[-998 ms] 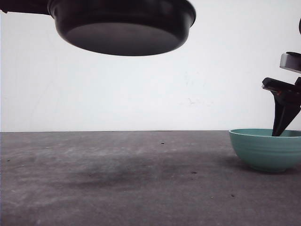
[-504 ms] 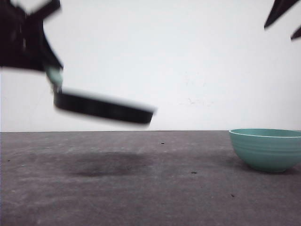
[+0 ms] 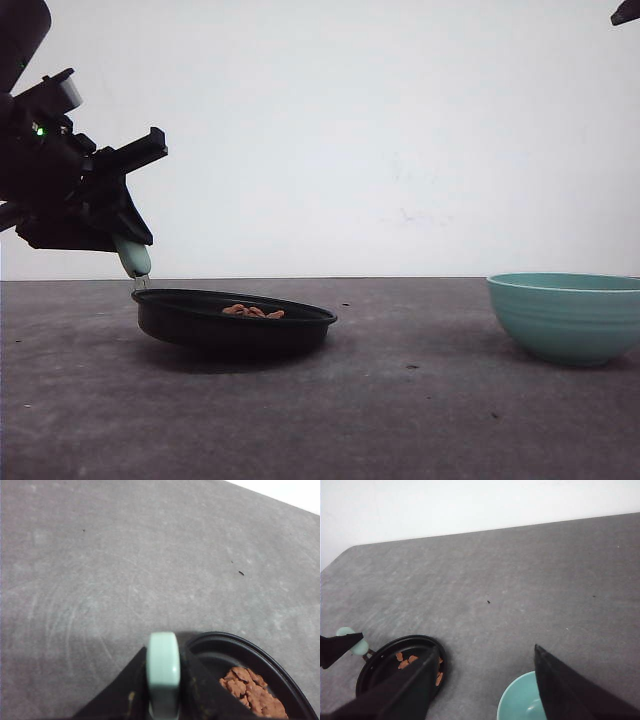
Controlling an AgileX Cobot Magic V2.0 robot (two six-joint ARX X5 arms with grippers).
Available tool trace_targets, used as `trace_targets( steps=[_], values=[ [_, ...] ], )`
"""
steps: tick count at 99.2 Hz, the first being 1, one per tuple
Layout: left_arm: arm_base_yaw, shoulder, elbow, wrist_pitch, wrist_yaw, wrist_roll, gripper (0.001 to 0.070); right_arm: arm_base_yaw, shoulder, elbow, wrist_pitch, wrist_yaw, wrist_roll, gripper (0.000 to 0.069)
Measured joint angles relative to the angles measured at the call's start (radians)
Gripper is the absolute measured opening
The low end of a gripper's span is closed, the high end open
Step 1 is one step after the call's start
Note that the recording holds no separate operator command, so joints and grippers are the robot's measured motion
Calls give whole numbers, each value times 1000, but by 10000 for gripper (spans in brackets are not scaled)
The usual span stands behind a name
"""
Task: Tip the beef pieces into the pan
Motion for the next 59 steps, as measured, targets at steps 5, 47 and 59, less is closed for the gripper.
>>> trace_targets(
  steps=[5, 47, 59],
  values=[
    [2, 4, 0, -6, -1, 0, 134, 0, -2, 0, -1, 0, 0, 367],
    [37, -73, 0, -150, 2, 4, 468, 0, -2, 0, -11, 0, -41, 367],
    [39, -215, 0, -208, 3, 39, 468, 0, -2, 0, -21, 0, -64, 367]
  ],
)
